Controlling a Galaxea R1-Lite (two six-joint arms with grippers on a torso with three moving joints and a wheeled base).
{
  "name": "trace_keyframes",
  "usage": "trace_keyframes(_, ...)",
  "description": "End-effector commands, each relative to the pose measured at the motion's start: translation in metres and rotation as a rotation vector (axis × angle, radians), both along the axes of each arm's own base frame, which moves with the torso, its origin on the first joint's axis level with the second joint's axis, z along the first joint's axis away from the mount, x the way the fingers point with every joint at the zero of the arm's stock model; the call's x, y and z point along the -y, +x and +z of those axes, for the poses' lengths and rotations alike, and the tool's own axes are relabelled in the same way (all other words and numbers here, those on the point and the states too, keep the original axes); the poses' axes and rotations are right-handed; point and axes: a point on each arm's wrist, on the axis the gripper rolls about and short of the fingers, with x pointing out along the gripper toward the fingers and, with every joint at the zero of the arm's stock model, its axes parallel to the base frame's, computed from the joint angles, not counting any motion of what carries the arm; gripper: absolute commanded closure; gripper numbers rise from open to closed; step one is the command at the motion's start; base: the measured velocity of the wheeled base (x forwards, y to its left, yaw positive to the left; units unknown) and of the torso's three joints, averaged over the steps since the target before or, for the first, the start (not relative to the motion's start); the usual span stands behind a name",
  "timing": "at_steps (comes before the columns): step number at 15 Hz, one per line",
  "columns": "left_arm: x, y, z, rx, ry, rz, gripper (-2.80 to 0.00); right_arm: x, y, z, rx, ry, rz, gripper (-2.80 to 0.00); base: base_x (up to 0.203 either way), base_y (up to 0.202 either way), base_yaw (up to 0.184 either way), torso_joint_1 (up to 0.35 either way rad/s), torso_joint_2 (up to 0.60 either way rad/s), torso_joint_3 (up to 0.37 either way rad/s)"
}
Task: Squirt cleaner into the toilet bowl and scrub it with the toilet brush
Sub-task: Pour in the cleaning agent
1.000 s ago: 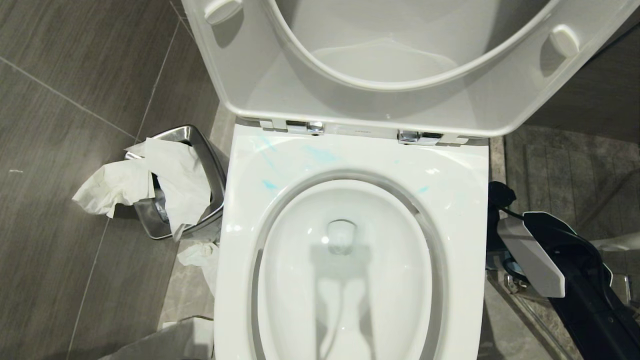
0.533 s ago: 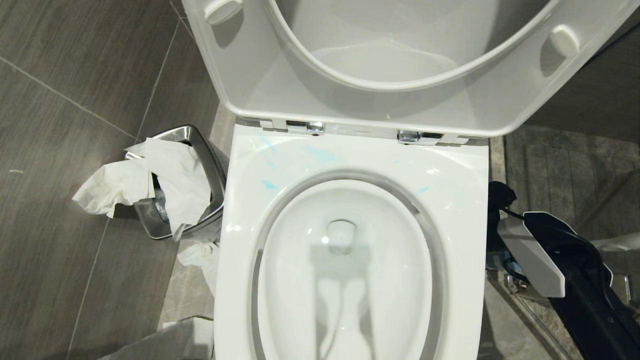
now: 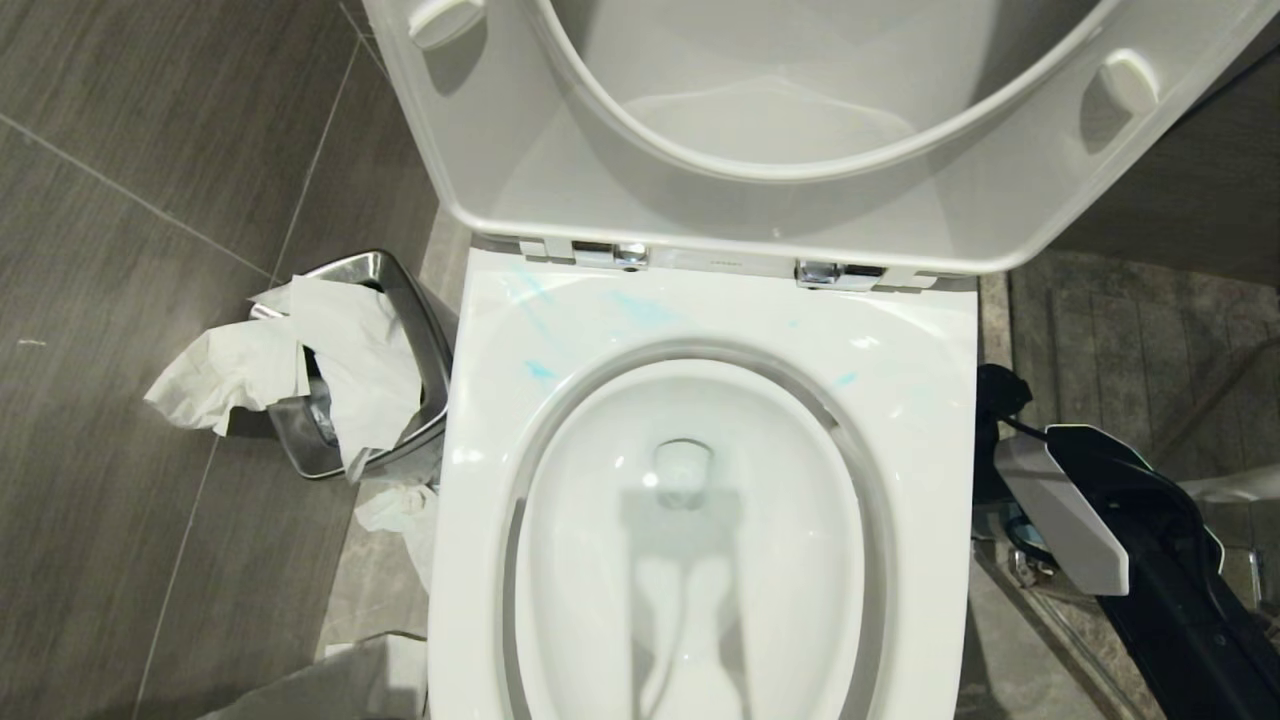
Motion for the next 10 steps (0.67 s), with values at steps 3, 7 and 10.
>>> trace_keyframes(3, 0.0, 0.0001, 0.0, -0.002, 0.001, 0.0, 0.0, 0.0029, -0.0006, -0.0022, 0.001, -0.001, -0.005, 0.0, 0.0, 0.0, 0.0, 0.0, 0.0, 0.0)
trace_keyframes(7, 0.0, 0.0001, 0.0, -0.002, 0.001, 0.0, 0.0, 0.0069, -0.0015, 0.0007, -0.001, -0.001, -0.016, 0.0, 0.0, 0.0, 0.0, 0.0, 0.0, 0.0)
trace_keyframes(10, 0.0, 0.0001, 0.0, -0.002, 0.0, 0.0, 0.0, 0.0079, -0.0072, -0.0052, -0.067, -0.002, -0.014, 0.0, 0.0, 0.0, 0.0, 0.0, 0.0, 0.0)
